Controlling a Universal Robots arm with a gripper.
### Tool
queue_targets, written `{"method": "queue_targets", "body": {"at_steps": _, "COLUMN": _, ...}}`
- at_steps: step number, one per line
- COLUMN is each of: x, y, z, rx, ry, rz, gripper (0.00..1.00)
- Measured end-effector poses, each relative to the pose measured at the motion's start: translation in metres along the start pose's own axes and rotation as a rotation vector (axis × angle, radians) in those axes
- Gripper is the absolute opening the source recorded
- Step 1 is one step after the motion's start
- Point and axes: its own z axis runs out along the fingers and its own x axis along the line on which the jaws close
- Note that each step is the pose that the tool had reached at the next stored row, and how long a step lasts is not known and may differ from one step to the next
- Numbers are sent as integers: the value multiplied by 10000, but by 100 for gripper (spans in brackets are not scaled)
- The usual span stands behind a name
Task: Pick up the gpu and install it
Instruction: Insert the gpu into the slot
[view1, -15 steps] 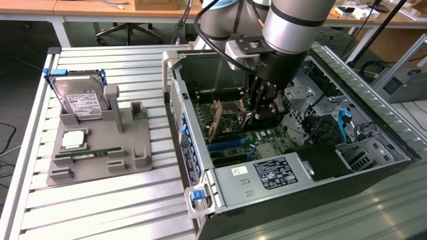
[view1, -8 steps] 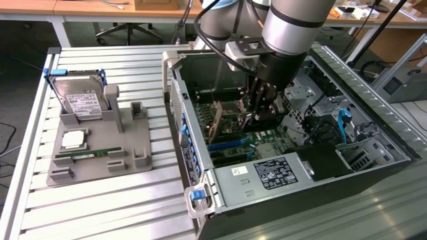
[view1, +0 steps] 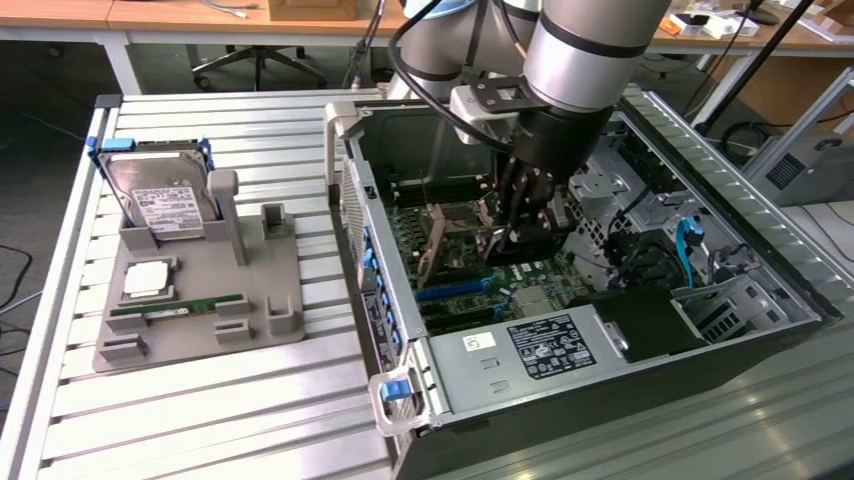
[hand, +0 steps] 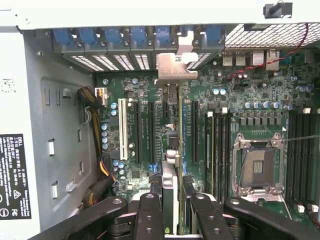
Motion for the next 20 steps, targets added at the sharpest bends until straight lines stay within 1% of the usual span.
{"method": "queue_targets", "body": {"at_steps": 6, "x": 3, "y": 0, "z": 15, "rx": 1, "ry": 46, "rz": 0, "gripper": 27}}
{"method": "queue_targets", "body": {"at_steps": 18, "x": 9, "y": 1, "z": 41, "rx": 2, "ry": 114, "rz": -1, "gripper": 27}}
{"method": "queue_targets", "body": {"at_steps": 20, "x": 11, "y": 1, "z": 50, "rx": 3, "ry": 134, "rz": -1, "gripper": 27}}
